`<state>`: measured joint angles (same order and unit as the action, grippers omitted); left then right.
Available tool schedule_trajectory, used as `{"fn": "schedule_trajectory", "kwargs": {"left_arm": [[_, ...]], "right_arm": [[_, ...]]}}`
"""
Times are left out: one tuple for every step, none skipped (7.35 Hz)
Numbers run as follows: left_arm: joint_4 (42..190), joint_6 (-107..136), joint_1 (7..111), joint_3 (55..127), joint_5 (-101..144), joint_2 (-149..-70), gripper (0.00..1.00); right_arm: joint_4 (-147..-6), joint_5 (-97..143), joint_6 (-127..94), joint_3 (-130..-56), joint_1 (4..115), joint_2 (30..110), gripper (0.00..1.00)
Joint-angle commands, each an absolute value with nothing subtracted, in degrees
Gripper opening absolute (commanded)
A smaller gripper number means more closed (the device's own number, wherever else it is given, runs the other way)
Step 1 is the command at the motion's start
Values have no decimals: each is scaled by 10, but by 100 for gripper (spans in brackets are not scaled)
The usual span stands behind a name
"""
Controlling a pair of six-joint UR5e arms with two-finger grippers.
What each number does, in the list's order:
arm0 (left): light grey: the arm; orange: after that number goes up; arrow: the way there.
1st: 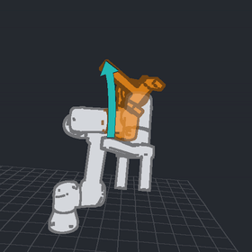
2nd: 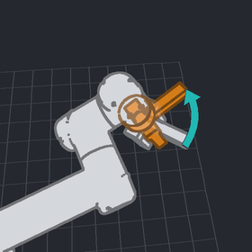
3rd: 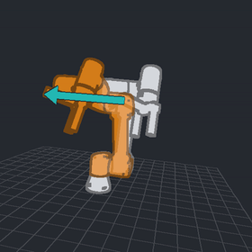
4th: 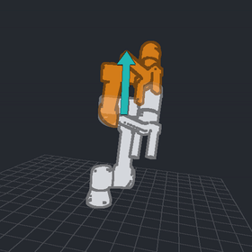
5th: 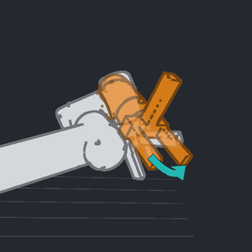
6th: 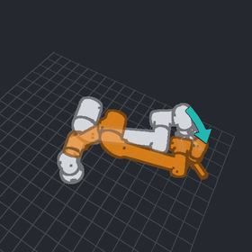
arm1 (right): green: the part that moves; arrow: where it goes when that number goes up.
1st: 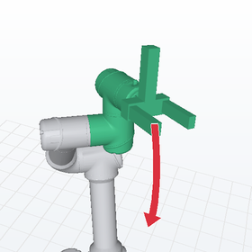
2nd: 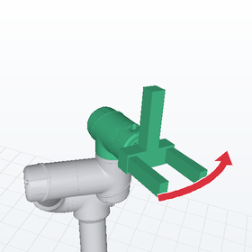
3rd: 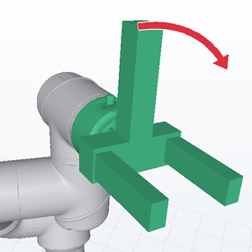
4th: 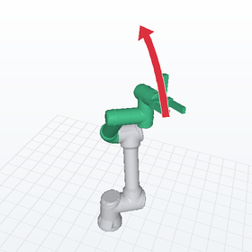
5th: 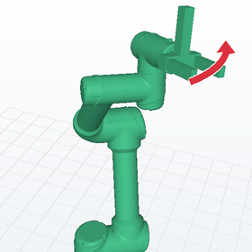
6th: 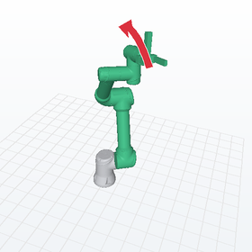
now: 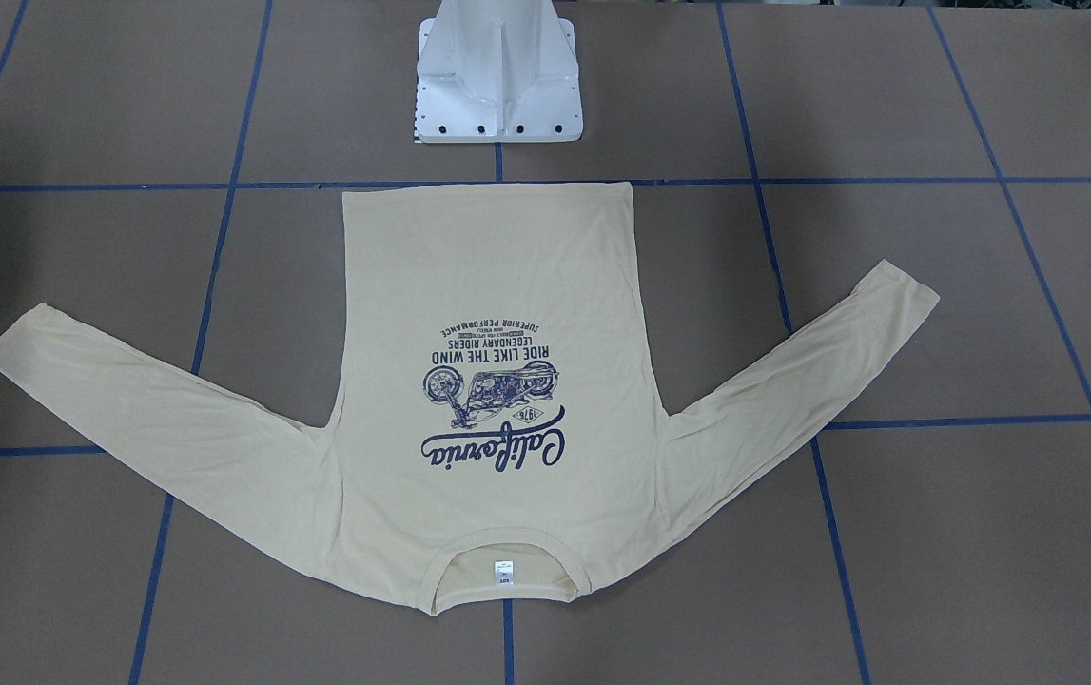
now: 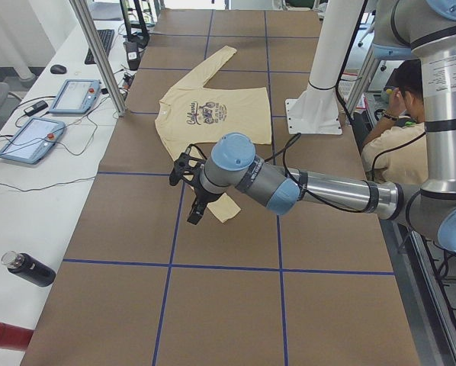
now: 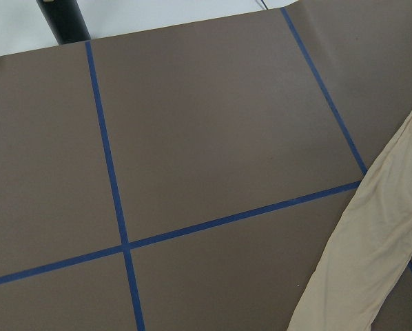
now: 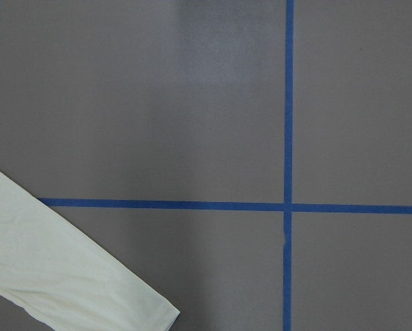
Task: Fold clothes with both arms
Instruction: 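Move the right gripper toward the cuff of the nearer-side sleeve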
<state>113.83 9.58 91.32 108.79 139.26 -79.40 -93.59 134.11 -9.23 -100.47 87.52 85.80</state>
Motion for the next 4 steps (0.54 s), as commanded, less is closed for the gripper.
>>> {"fn": "schedule_trajectory", "kwargs": {"left_arm": [[1133, 93, 911, 1098, 1376, -790, 100], [1135, 92, 911, 1089, 1375, -783, 100], [1139, 92, 911, 1093, 1377, -774, 100], [1144, 91, 911, 1094, 1378, -766, 100]], "right_arm": [[-1011, 1333, -92, -1052, 881, 860, 100], [-1037, 1337, -93, -1080, 882, 870, 100], [-1039, 1337, -93, -1087, 882, 879, 100], [-1036, 1339, -94, -1085, 880, 882, 100]]}}
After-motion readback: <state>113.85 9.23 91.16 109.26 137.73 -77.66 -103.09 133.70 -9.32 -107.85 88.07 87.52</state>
